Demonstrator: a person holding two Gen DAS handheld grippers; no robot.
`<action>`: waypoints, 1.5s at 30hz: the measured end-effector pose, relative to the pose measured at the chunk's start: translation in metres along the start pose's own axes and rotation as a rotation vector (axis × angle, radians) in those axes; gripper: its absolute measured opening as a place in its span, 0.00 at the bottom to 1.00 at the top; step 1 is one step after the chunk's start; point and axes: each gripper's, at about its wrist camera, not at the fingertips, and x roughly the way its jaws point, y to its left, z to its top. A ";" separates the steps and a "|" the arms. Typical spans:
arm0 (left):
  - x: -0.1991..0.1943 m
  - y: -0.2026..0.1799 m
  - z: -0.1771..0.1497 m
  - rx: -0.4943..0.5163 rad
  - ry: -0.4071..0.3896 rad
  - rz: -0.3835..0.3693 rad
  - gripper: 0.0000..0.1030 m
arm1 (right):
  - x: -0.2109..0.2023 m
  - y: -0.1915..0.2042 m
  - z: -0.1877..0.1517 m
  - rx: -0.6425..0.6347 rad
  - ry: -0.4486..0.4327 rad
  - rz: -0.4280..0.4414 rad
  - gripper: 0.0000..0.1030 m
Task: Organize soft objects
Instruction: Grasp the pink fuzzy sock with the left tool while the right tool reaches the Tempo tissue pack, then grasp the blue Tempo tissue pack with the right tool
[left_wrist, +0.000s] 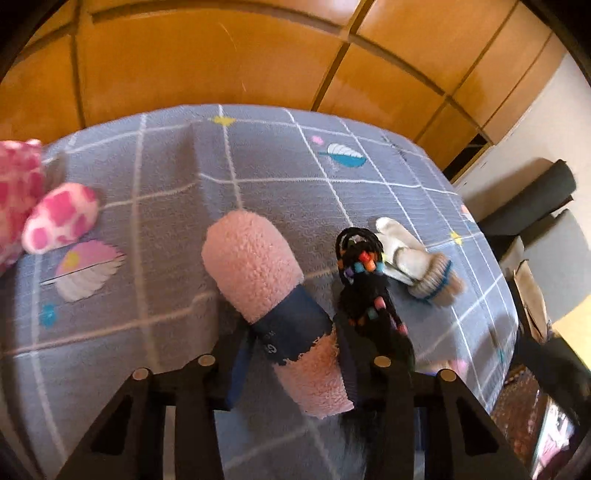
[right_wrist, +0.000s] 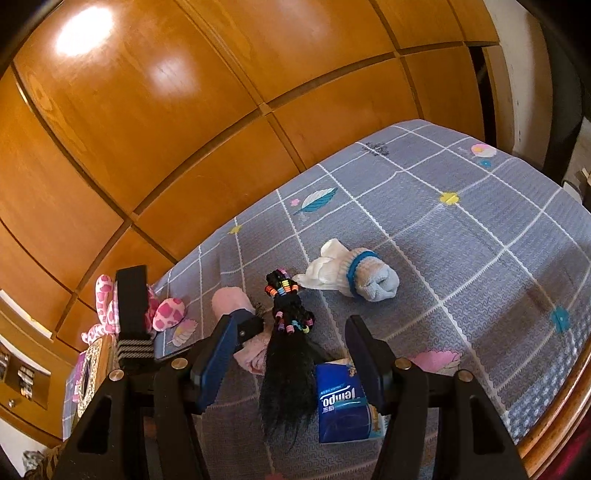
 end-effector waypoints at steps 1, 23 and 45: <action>-0.009 0.002 -0.005 0.007 -0.009 -0.003 0.41 | 0.000 0.001 0.000 -0.005 0.000 -0.002 0.60; -0.069 0.071 -0.122 -0.039 0.006 0.048 0.46 | 0.054 -0.015 -0.007 0.098 0.387 -0.228 0.59; -0.071 0.075 -0.130 -0.064 -0.028 0.021 0.48 | 0.086 0.076 -0.052 -0.324 0.606 -0.147 0.52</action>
